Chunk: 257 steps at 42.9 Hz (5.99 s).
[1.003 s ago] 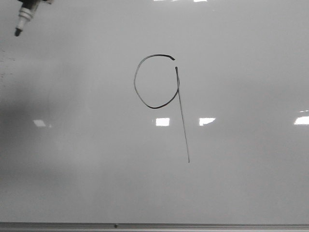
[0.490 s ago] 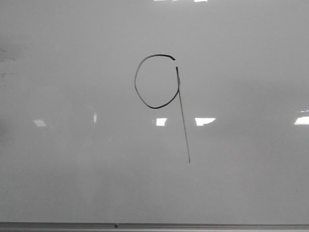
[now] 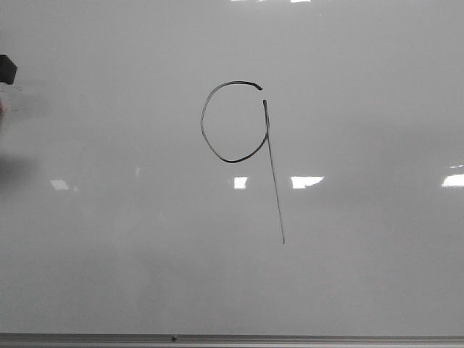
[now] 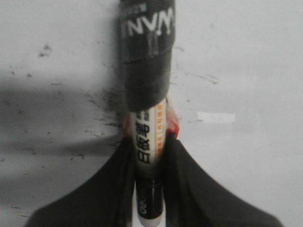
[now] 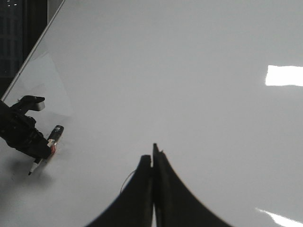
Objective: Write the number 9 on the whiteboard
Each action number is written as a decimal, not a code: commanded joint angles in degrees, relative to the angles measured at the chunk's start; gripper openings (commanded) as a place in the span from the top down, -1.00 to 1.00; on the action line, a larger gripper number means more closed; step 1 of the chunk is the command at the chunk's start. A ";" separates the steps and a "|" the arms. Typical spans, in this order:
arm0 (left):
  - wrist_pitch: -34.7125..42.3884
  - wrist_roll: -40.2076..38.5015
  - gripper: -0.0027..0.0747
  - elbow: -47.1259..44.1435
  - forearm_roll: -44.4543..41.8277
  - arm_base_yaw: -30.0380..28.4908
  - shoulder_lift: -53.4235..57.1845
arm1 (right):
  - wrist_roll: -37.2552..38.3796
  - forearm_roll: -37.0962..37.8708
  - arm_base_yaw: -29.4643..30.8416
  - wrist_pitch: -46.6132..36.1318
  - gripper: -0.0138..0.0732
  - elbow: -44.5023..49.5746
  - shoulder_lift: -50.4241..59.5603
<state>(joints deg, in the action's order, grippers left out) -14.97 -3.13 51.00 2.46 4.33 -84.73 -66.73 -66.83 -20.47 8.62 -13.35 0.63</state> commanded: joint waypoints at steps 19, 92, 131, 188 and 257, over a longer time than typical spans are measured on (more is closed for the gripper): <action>4.77 -0.54 0.39 1.60 0.48 -0.20 1.51 | -0.05 -1.14 0.37 3.20 0.84 -1.46 0.94; -2.37 -0.12 0.98 -19.37 0.95 3.72 69.43 | -0.05 -1.14 0.37 2.94 0.84 -1.46 0.94; 0.85 4.31 0.98 -35.29 -0.94 -3.98 83.67 | -0.05 -1.14 0.37 3.00 0.84 -1.46 0.94; 14.01 4.31 0.98 -51.46 0.77 -6.21 86.02 | -0.05 -1.14 0.37 3.29 0.84 -1.46 0.94; 14.01 4.31 0.98 -51.46 0.77 -6.21 86.02 | 65.40 63.18 23.02 -5.55 0.84 14.70 0.94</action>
<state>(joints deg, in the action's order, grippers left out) -5.77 1.31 -0.38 2.75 -1.69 0.33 -1.41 -4.55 2.28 7.23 1.49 0.63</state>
